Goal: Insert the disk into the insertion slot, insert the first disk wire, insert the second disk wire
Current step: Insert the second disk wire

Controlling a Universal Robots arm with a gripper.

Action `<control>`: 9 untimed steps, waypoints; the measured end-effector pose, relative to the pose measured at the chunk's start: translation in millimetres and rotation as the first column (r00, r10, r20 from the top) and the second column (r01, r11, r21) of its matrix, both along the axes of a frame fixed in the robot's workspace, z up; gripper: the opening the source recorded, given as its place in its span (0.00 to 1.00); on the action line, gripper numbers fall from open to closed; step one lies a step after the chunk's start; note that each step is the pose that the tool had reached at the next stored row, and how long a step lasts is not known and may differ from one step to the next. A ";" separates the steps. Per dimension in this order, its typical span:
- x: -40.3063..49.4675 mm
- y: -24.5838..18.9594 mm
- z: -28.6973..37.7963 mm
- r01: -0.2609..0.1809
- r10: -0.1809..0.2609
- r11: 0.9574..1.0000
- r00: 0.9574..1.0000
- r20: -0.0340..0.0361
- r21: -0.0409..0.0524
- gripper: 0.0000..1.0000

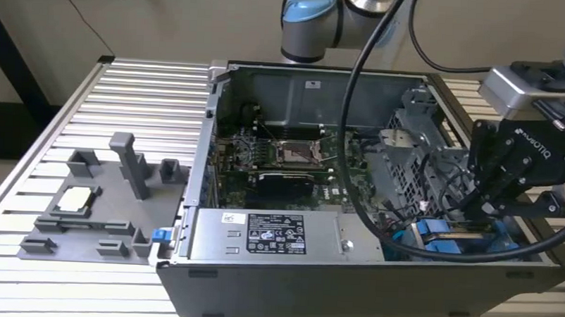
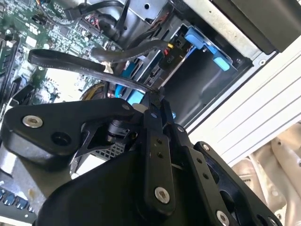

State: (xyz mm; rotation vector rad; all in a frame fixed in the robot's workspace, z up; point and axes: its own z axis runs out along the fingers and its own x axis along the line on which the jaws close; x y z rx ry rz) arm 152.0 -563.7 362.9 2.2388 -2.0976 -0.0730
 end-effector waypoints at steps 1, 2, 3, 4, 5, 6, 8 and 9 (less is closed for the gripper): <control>0.0 -0.3 -0.6 0.005 -0.005 1.000 1.000 0.000 0.003 0.16; 0.0 -0.9 -1.4 0.009 -0.009 1.000 1.000 0.000 0.006 0.16; 0.1 -1.8 -2.2 0.010 -0.010 1.000 1.000 0.000 0.010 0.16; 0.1 -3.0 -2.9 0.011 -0.011 1.000 1.000 0.000 0.015 0.16; 0.1 -4.3 -3.4 0.012 -0.012 1.000 1.000 0.000 0.022 0.16; 0.0 -5.5 -3.7 0.012 -0.012 1.000 1.000 0.000 0.029 0.16; 0.0 -7.4 -4.0 0.012 -0.012 0.999 1.000 0.001 0.045 0.16; 0.0 -7.4 -3.9 0.012 -0.012 0.999 1.000 0.001 0.050 0.16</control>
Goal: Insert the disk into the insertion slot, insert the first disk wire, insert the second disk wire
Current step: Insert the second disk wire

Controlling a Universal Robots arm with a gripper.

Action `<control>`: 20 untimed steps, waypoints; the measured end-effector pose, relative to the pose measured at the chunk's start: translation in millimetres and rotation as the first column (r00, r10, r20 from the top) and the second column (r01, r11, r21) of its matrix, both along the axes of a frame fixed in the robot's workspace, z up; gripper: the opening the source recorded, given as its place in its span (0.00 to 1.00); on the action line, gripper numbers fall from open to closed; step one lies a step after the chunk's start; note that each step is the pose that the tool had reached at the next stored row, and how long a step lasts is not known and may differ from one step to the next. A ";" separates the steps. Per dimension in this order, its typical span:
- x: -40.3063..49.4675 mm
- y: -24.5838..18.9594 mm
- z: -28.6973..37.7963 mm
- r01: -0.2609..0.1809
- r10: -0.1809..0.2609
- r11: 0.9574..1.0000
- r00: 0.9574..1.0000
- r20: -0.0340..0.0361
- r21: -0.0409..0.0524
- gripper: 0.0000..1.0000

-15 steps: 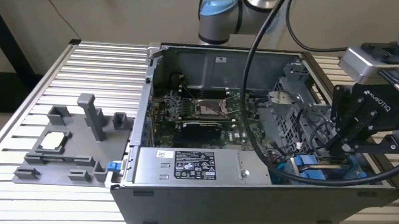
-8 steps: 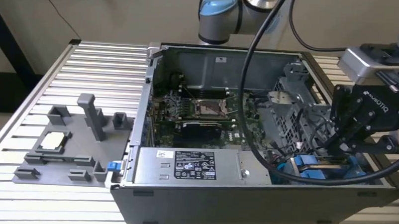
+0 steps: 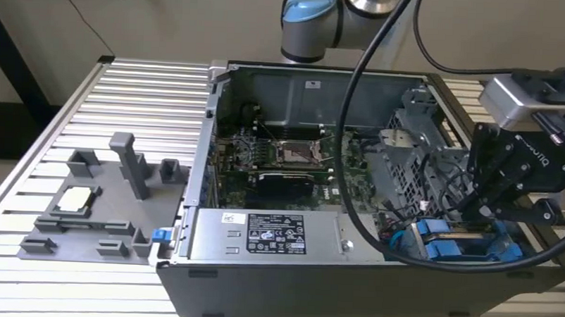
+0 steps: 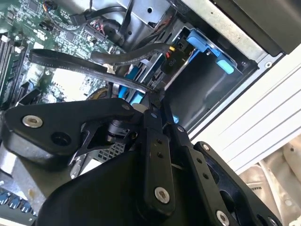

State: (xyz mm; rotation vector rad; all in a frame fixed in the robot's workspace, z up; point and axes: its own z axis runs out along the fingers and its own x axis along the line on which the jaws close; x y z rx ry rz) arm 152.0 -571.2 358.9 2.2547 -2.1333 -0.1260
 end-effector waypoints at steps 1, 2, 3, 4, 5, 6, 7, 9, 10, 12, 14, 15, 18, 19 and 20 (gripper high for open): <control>0.0 -0.2 0.0 0.000 0.000 1.000 1.000 0.000 0.000 0.16; 0.0 -0.5 -0.1 0.000 0.000 1.000 1.000 0.000 0.001 0.16; -0.1 -0.8 -0.1 0.000 0.000 1.000 1.000 0.000 0.001 0.16; -0.1 -1.0 -0.5 0.000 0.000 1.000 1.000 0.002 0.003 0.16; -0.1 -1.2 -1.0 0.000 0.000 1.000 1.000 0.007 0.007 0.16; -0.1 -1.4 -1.5 0.000 0.000 1.000 1.000 0.012 0.012 0.16; -0.1 -1.6 -2.1 0.000 0.000 1.000 1.000 0.015 0.019 0.16; 0.0 -1.7 -3.4 0.000 0.000 1.000 1.000 0.020 0.031 0.16; 0.0 -1.8 -4.0 0.000 0.000 0.999 1.000 0.020 0.033 0.16; -0.1 -2.3 -5.2 0.000 -0.001 0.999 1.000 0.020 0.034 0.16; -0.1 -2.5 -6.5 0.001 -0.001 0.999 1.000 0.020 0.034 0.16; -0.1 -2.5 -7.0 0.001 -0.002 0.999 1.000 0.020 0.033 0.16; -0.1 -2.8 -9.4 0.007 -0.007 0.999 1.000 0.020 0.035 0.16; -0.1 -3.0 -10.1 0.013 -0.014 0.999 1.000 0.020 0.036 0.16; 0.0 -3.0 -10.7 0.019 -0.020 0.999 1.000 0.020 0.037 0.16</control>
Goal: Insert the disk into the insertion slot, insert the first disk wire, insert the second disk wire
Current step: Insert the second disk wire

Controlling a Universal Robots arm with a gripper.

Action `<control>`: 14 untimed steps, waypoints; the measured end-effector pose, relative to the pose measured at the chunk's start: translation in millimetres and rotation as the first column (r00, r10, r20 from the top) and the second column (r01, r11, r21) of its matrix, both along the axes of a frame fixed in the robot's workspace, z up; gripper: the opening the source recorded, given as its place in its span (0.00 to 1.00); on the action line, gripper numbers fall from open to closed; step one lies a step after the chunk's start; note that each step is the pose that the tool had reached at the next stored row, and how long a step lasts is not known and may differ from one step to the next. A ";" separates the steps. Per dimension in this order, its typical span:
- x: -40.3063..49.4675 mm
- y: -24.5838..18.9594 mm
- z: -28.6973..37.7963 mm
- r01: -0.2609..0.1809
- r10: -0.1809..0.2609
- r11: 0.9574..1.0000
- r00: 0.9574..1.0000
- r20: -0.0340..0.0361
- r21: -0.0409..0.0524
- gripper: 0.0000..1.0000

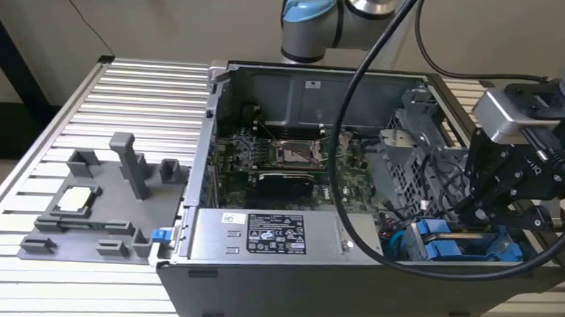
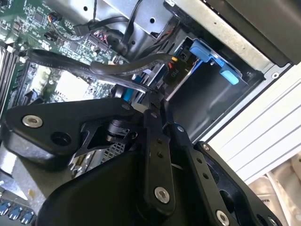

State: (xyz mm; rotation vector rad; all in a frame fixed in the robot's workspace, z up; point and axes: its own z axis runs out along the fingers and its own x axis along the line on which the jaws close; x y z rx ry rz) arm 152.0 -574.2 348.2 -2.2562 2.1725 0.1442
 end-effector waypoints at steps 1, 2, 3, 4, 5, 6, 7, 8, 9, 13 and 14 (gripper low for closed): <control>0.1 -0.1 -0.6 0.006 -0.006 1.000 1.000 0.000 0.001 0.16; 0.2 -0.2 -1.2 0.011 -0.011 1.000 1.000 0.000 0.002 0.16; 0.6 -0.1 -1.5 0.013 -0.013 1.000 1.000 0.000 0.003 0.16; 0.9 -0.1 -1.7 0.013 -0.013 1.000 1.000 0.000 0.004 0.16; 1.4 -0.2 -2.1 0.013 -0.013 1.000 1.000 0.000 0.004 0.16; 1.9 -0.2 -2.4 0.014 -0.014 1.000 1.000 0.000 0.005 0.16; 2.2 -0.3 -2.7 0.014 -0.014 1.000 1.000 0.000 0.005 0.16; 2.5 -0.4 -3.0 0.014 -0.014 1.000 1.000 0.000 0.006 0.16; 2.8 -0.5 -3.3 0.015 -0.015 1.000 1.000 0.000 0.006 0.16; 3.3 -0.8 -5.1 0.019 -0.019 1.000 1.000 0.000 0.006 0.16; 3.3 -0.8 -5.7 0.022 -0.022 1.000 1.000 0.000 0.006 0.16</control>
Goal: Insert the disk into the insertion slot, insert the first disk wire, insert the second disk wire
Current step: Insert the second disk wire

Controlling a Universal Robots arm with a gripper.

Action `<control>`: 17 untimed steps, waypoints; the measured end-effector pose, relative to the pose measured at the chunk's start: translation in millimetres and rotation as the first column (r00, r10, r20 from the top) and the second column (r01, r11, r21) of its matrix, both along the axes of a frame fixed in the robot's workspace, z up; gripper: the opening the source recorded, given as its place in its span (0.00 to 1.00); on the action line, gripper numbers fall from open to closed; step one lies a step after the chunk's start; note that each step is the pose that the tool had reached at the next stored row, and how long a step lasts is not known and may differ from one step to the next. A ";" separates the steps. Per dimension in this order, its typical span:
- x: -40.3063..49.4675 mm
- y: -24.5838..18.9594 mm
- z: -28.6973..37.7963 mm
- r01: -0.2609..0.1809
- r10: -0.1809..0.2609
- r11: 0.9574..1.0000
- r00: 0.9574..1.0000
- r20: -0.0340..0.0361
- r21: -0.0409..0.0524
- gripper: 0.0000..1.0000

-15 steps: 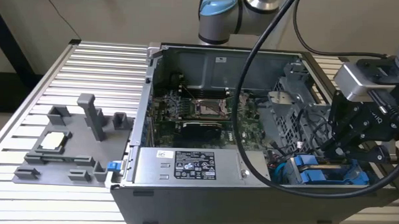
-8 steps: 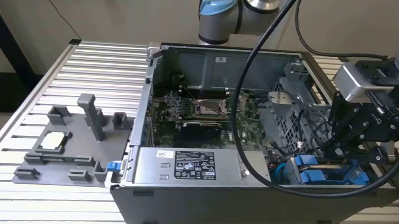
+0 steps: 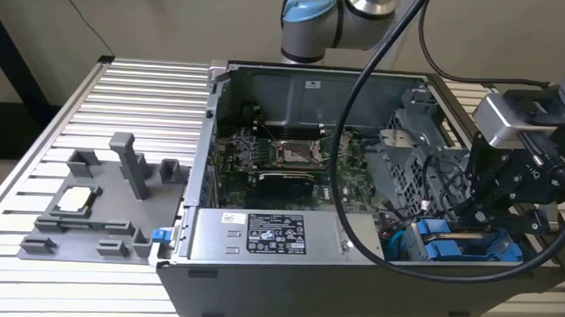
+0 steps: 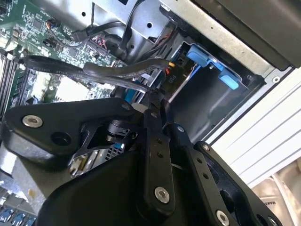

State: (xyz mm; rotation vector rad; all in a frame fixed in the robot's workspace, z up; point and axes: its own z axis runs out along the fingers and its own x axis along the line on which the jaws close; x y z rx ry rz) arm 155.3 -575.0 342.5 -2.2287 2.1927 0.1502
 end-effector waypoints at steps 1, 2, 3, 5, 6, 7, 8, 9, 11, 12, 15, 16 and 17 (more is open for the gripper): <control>0.0 0.0 -0.6 0.002 -0.002 1.000 1.000 0.000 0.000 0.16; 0.1 0.0 -1.2 0.005 -0.005 1.000 1.000 0.000 0.000 0.16; 0.1 0.0 -1.9 0.007 -0.007 1.000 1.000 0.000 0.001 0.16; 0.2 -0.2 -2.8 0.009 -0.009 1.000 1.000 0.000 0.001 0.16; 0.2 -0.4 -3.5 0.010 -0.010 1.000 1.000 0.000 0.001 0.16; 0.3 -0.5 -4.3 0.011 -0.011 1.000 1.000 0.000 0.002 0.16; 0.3 -0.7 -5.1 0.012 -0.012 1.000 1.000 0.000 0.001 0.16; 0.4 -0.9 -6.0 0.013 -0.013 1.000 1.000 0.000 0.001 0.16; 0.4 -0.9 -6.3 0.013 -0.013 1.000 1.000 0.000 0.001 0.16; 0.4 -0.9 -6.4 0.013 -0.013 1.000 1.000 0.000 0.001 0.16; 0.4 -0.9 -6.7 0.014 -0.014 1.000 1.000 0.000 0.001 0.18; 0.4 -0.9 -6.7 0.013 -0.013 1.000 1.000 0.000 0.002 0.18; 0.4 -0.9 -6.6 0.013 -0.013 1.000 1.000 0.000 0.002 0.18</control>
